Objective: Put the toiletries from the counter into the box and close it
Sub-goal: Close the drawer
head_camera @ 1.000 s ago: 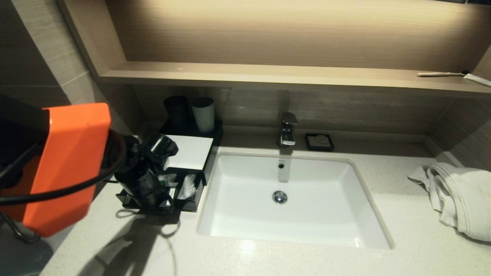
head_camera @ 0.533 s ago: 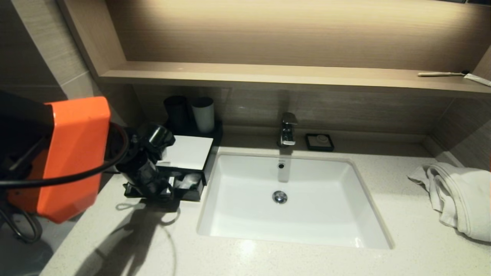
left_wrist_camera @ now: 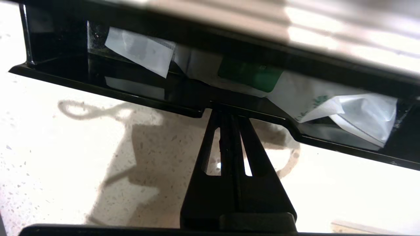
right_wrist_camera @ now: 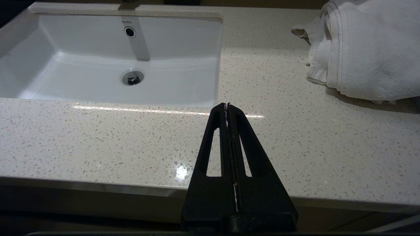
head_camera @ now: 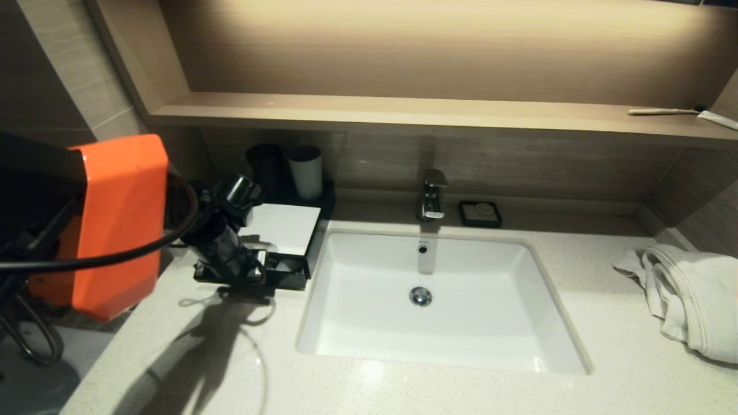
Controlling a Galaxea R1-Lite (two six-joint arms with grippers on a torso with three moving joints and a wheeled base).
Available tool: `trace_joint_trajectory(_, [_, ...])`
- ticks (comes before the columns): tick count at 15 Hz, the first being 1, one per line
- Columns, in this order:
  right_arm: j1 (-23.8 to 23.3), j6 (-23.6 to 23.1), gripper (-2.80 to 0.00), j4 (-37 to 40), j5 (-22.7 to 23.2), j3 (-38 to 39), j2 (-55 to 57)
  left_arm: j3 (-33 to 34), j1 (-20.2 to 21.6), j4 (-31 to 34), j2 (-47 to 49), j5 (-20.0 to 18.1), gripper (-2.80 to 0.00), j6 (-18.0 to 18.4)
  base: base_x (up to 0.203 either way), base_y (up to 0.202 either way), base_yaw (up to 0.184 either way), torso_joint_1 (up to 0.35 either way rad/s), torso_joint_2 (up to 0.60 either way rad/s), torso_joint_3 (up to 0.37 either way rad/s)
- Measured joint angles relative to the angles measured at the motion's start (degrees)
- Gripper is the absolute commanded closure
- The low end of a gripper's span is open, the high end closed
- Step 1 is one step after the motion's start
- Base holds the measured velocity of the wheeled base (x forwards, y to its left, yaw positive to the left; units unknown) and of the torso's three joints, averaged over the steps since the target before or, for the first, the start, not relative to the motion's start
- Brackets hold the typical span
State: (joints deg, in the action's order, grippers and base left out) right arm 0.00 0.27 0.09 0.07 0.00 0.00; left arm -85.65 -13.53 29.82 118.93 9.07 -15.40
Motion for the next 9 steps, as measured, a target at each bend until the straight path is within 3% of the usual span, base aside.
trace_joint_trajectory(9, [0.00, -0.01, 0.00, 0.00, -0.02, 0.00, 0.00, -4.74, 0.04, 0.17, 2.06, -0.01, 0.00, -0.06, 0.000, 0.000, 0.000, 0.000, 0.00, 0.000])
